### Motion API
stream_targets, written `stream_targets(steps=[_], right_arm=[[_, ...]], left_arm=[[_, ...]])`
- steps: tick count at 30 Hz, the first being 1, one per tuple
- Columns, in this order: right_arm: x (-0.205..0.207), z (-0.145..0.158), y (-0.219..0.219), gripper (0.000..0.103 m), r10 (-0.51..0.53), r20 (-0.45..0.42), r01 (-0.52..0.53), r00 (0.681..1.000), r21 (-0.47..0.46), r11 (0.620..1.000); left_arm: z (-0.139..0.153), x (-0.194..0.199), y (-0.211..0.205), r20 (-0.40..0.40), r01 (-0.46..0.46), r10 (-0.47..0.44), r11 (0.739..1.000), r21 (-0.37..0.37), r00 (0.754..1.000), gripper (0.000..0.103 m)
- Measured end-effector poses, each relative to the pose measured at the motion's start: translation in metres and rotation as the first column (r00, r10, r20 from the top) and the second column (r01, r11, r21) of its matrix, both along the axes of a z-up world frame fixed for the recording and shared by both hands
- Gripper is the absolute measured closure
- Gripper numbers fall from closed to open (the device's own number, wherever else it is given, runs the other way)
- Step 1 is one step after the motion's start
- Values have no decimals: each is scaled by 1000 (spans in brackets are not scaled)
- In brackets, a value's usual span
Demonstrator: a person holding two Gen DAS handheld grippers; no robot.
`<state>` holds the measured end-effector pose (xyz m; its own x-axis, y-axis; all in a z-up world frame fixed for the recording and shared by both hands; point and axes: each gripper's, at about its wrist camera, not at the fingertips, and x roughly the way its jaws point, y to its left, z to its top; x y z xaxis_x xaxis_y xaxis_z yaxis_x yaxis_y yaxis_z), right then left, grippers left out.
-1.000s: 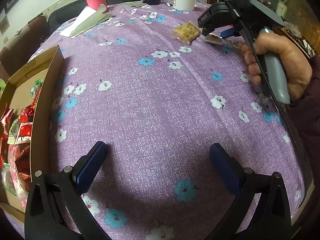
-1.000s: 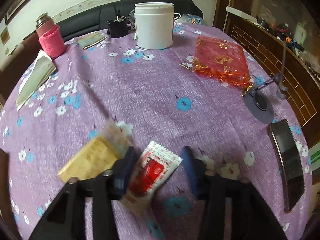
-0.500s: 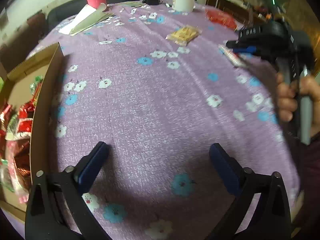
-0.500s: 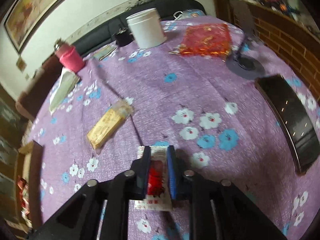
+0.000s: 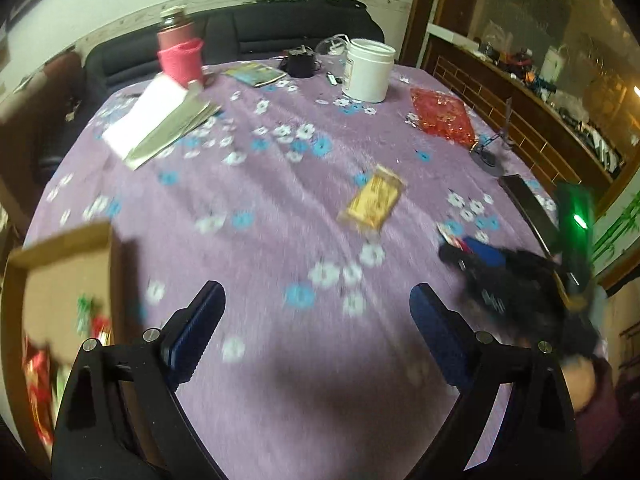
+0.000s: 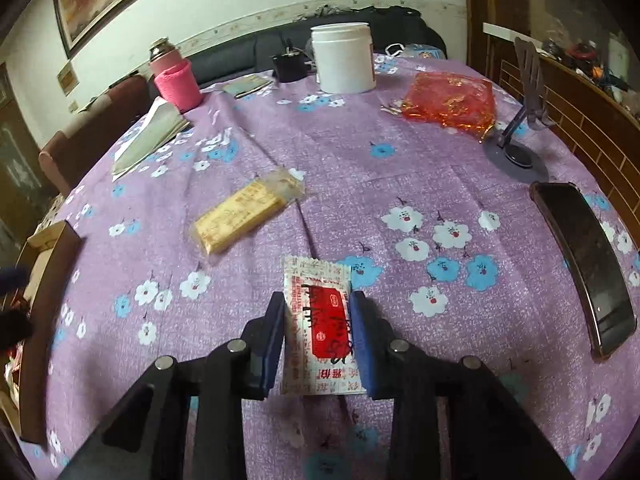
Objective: Organize snacks
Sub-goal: 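Grasp the yellow wrapped cake bar with the left tool while the right tool holds the packet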
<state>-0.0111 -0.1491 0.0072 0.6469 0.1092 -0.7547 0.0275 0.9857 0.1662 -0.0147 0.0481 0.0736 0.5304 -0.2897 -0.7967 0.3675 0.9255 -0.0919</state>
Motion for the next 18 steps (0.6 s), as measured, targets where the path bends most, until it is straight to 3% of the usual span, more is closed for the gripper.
stream_targets(steps=[4,12,18], right_arm=[[-3,0,-13,70,-25,-5,25,1000,62,998],[-3,0,-30,69,-36,-26,41,999,178,983],[-3,0,-37,69,-59,-32,64,998,214,975]], left_arm=[[-13,29,-29,-19,57,-56,998,25,998,8],[-41,71,-86,2,179,-181,973,148,983,8],[-62,89,-104,-58,247,-241,959,137,969,8]])
